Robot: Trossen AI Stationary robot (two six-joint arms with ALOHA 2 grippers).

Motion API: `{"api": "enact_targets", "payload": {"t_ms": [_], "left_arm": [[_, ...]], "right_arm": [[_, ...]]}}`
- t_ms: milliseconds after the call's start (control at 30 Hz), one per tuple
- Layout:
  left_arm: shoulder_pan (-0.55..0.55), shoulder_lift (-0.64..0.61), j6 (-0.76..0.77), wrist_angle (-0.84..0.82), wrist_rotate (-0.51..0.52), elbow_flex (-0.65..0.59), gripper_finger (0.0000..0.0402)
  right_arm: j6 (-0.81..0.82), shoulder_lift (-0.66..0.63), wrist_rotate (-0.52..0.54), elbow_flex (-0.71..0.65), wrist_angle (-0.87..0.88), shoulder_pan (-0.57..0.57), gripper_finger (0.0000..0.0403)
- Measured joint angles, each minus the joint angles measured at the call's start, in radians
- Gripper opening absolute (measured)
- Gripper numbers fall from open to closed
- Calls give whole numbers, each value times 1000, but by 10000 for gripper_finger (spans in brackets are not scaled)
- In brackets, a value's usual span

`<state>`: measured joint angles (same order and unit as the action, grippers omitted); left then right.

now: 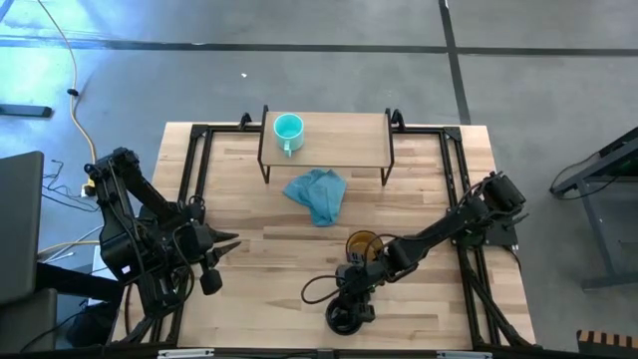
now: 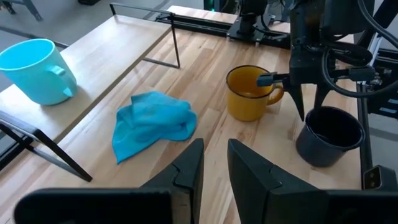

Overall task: Stack small to large cups/mugs on shelf
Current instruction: Put the dark blue cup on the shelf

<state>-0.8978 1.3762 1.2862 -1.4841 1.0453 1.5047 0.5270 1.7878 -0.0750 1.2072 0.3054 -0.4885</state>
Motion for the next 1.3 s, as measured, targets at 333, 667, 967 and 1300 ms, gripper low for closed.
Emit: {"api": "enact_targets", "payload": {"t_ms": [333, 667, 967, 1300], "left_arm": [[-46, 0, 4, 22, 3, 0, 62], [-53, 0, 9, 45, 10, 0, 62], [-53, 0, 5, 45, 10, 0, 62], [-51, 0, 0, 43, 10, 0, 62]], "right_arm": [[15, 0, 3, 0, 1, 0, 121], [14, 3, 2, 0, 1, 0, 122], [24, 39, -13, -1, -13, -12, 122], [85, 39, 13, -1, -16, -10, 23]]}}
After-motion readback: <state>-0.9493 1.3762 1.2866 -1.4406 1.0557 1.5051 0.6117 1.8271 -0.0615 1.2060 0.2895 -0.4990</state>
